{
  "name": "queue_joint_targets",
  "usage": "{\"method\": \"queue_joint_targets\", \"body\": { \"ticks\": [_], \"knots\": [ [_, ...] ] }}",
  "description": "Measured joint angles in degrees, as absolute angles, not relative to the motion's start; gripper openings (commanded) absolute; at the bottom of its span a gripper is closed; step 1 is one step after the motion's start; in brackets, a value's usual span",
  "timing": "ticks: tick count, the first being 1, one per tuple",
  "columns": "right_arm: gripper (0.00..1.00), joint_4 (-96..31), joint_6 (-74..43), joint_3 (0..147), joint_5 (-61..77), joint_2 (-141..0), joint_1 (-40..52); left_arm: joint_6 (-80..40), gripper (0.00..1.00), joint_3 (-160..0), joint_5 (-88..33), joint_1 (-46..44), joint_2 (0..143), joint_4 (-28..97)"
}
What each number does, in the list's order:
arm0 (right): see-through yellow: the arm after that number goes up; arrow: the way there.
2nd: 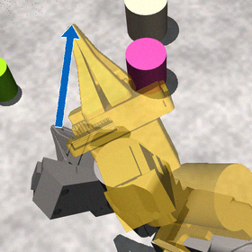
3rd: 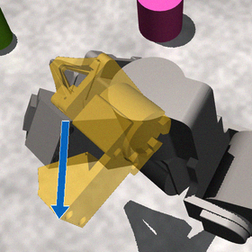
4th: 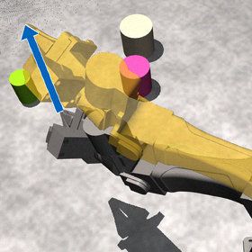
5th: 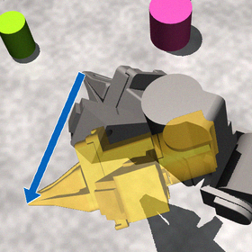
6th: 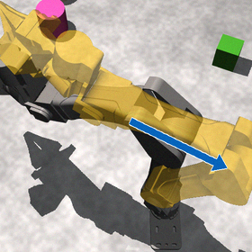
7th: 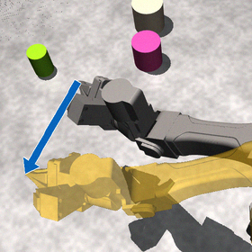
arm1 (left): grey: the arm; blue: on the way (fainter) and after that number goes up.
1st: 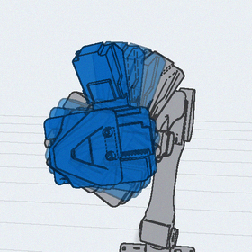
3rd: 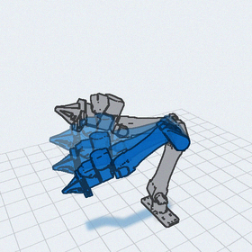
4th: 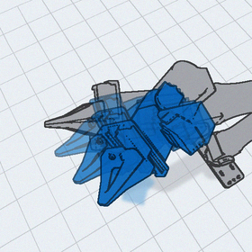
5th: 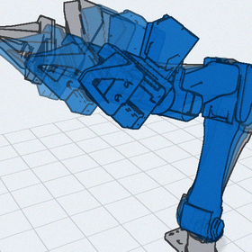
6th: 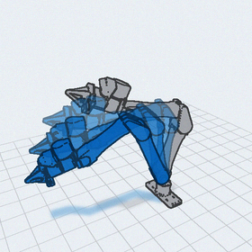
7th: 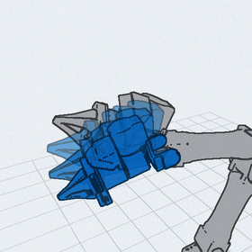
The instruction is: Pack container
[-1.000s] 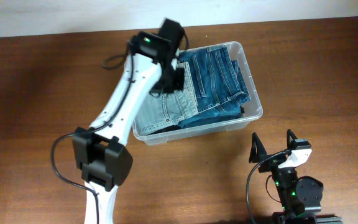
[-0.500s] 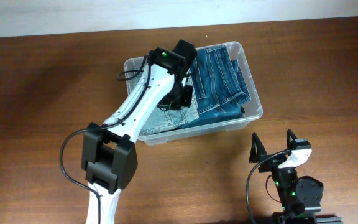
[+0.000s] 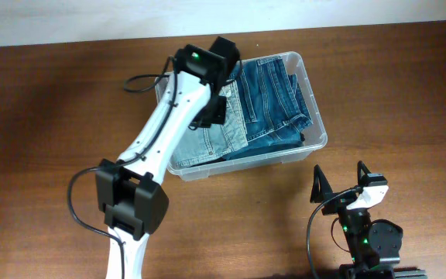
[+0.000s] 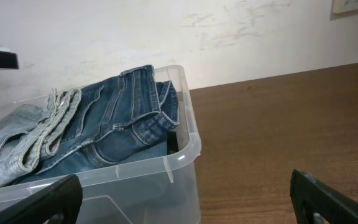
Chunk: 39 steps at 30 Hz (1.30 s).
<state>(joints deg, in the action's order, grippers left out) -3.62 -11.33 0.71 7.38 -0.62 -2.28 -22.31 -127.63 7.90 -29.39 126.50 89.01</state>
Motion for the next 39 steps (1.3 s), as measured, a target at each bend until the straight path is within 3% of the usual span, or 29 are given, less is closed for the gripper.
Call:
{"method": "queue_joint_targets", "body": {
  "ticks": [8,20,31,34,38,39],
  "knots": [
    [0.99,-3.62,-11.31,0.71,7.38,-0.62,-2.28,-23.4,0.0,-124.09,9.08,-23.83,126.5,88.29],
    [0.98,-3.62,-11.29,0.71,7.38,-0.62,-2.28,-23.42,0.0,-115.28,8.16,-24.36,125.67,80.29],
    [0.98,-3.62,-11.31,0.71,7.38,-0.62,-2.28,-22.37,0.02,-120.97,7.03,-24.36,124.55,86.8],
    [0.98,-3.62,-11.31,0.71,7.38,-0.62,-2.28,-20.62,0.12,-125.45,6.83,-24.36,121.23,89.41],
    [0.98,-3.62,-11.31,0.71,7.38,-0.62,-2.28,-18.79,0.55,-128.29,6.59,-24.36,114.83,91.24],
    [0.98,-3.62,-11.31,0.71,7.4,-0.62,-2.28,-18.09,0.7,-128.55,6.63,-24.36,113.23,91.68]
  ]
}}
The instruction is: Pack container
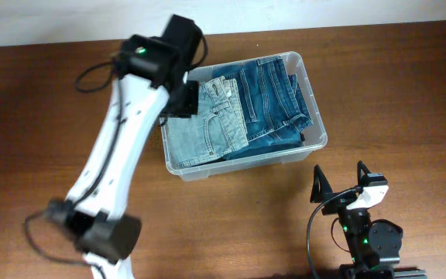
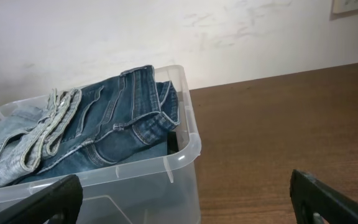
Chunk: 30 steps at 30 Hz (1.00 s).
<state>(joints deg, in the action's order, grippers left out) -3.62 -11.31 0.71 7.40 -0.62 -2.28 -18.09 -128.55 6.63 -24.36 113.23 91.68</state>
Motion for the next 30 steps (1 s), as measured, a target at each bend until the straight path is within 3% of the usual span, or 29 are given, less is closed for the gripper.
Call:
{"method": "queue_joint_targets", "body": {
  "ticks": [2,30],
  "knots": [
    [0.98,-3.62,-11.35,0.71,7.38,-0.62,-2.28,-16.58,0.99,-128.92,6.48,-24.36,109.91,92.97],
    [0.98,-3.62,-11.33,0.71,7.38,-0.62,-2.28,-14.76,0.99,-129.01,1.91,-24.36,74.89,96.64]
  ]
}}
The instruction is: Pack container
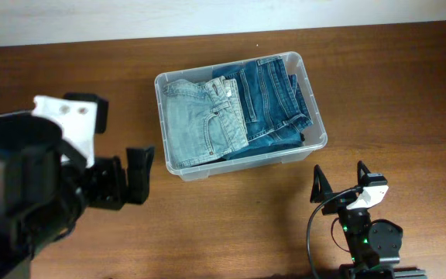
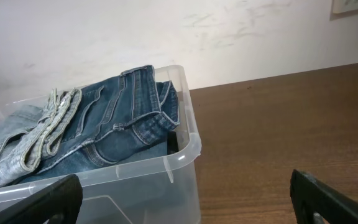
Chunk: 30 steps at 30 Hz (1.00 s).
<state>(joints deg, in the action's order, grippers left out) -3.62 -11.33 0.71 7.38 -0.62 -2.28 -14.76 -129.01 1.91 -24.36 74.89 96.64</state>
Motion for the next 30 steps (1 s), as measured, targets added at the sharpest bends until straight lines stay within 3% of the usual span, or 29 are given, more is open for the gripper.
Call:
{"method": "queue_joint_targets", "body": {
  "ticks": [12,17,22,30],
  "knots": [
    [0.98,-3.62,-11.31,0.71,7.38,-0.62,-2.28,-14.22,0.99,-128.64,1.89,-24.36,69.73,96.62],
    [0.98,-3.62,-11.35,0.71,7.38,-0.62,-2.28,-10.15,0.99,-120.97,1.89,-23.79,66.81,94.96],
    [0.98,-3.6,-11.31,0.71,7.35,-0.64,-2.28,-5.98,0.99,-105.56,0.71,-21.45,59.61,84.05],
    [0.99,-3.62,-11.33,0.73,7.35,-0.62,-2.28,8.93,0.99,-71.48,-8.29,-17.19,39.59,52.75]
  ]
}}
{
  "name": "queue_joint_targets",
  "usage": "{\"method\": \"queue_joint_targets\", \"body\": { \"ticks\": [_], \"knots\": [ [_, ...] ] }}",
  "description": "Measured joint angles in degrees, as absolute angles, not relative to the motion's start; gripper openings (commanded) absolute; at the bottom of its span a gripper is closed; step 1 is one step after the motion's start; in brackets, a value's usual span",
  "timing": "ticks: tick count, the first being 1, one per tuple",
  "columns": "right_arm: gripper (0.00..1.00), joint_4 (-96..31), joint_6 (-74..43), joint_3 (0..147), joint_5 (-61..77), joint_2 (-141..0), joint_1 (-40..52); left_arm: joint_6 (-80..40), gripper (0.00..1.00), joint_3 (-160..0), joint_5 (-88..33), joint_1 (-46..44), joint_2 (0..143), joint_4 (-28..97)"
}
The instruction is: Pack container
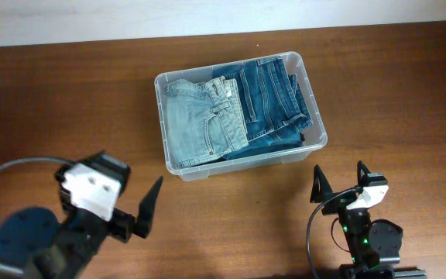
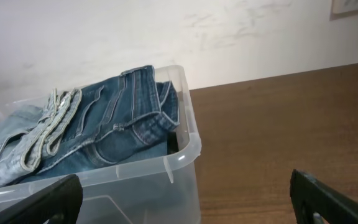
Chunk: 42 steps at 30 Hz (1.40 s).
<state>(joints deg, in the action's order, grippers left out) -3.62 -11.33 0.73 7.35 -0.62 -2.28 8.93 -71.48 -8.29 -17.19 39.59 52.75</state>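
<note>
A clear plastic container (image 1: 318, 128) stands at the middle of the brown table. Folded light-blue jeans (image 1: 204, 128) fill its left half and folded dark-blue jeans (image 1: 269, 105) its right half. My left gripper (image 1: 134, 186) is at the front left, well clear of the container, open and holding nothing. My right gripper (image 1: 339, 180) stands open just in front of the container's front right corner. In the right wrist view, the container's corner (image 2: 188, 149) and the dark jeans (image 2: 120, 118) are close ahead, with the right gripper (image 2: 185, 202) wide apart around empty air.
The bare wooden table (image 1: 393, 85) extends on all sides of the container. A pale wall (image 2: 166, 31) runs along the table's far edge. The left arm's base and cable (image 1: 6, 232) sit at the front left corner.
My left arm has moved from just left of the container down to the table's front left. The right arm, the container and the jeans are unchanged.
My left gripper was first over the light jeans in the container's left half. Then it was at the container's back left corner. Then it was away to the left of the container, and now at the front left. Both jeans stay folded inside.
</note>
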Motion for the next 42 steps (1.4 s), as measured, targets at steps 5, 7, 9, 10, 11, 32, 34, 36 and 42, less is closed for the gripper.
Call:
{"method": "queue_joint_targets", "body": {
  "ticks": [5,7,9,10,11,32,34,36,42],
  "knots": [
    [0.98,-3.64,-11.33,0.73,7.38,-0.64,-2.28,12.73,1.0,-51.53,-10.55,-13.5,29.74,35.7],
    [0.98,-3.62,-11.33,0.73,7.38,-0.62,-2.28,13.39,0.99,-44.23,-11.09,-11.88,25.78,28.12],
    [0.98,-3.62,-11.33,0.73,7.38,-0.62,-2.28,13.78,0.99,-37.71,-11.55,-10.48,21.74,22.44],
    [0.98,-3.62,-11.33,0.73,7.38,-0.62,-2.28,13.93,0.99,-34.59,-11.75,-9.89,19.84,19.42],
    [0.98,-3.64,-11.35,0.73,7.38,-0.62,-2.28,14.0,1.0,-30.61,-12.05,-9.23,17.5,16.12],
    [0.98,-3.64,-11.33,0.73,7.38,-0.62,-2.28,14.22,0.99,-6.94,-12.12,-3.77,4.62,-9.61],
    [0.98,-3.62,-11.33,0.73,7.38,-0.62,-2.28,14.2,1.0,-5.65,-12.01,-3.77,3.6,-10.17],
    [0.99,-3.62,-11.31,0.73,7.38,-0.62,-2.28,14.2,0.99,-3.9,-11.99,-3.73,2.5,-11.27],
    [0.98,-3.62,-11.31,0.73,7.38,-0.62,-2.28,14.2,0.99,-1.04,-11.29,-2.42,0.95,-13.78]
  ]
}}
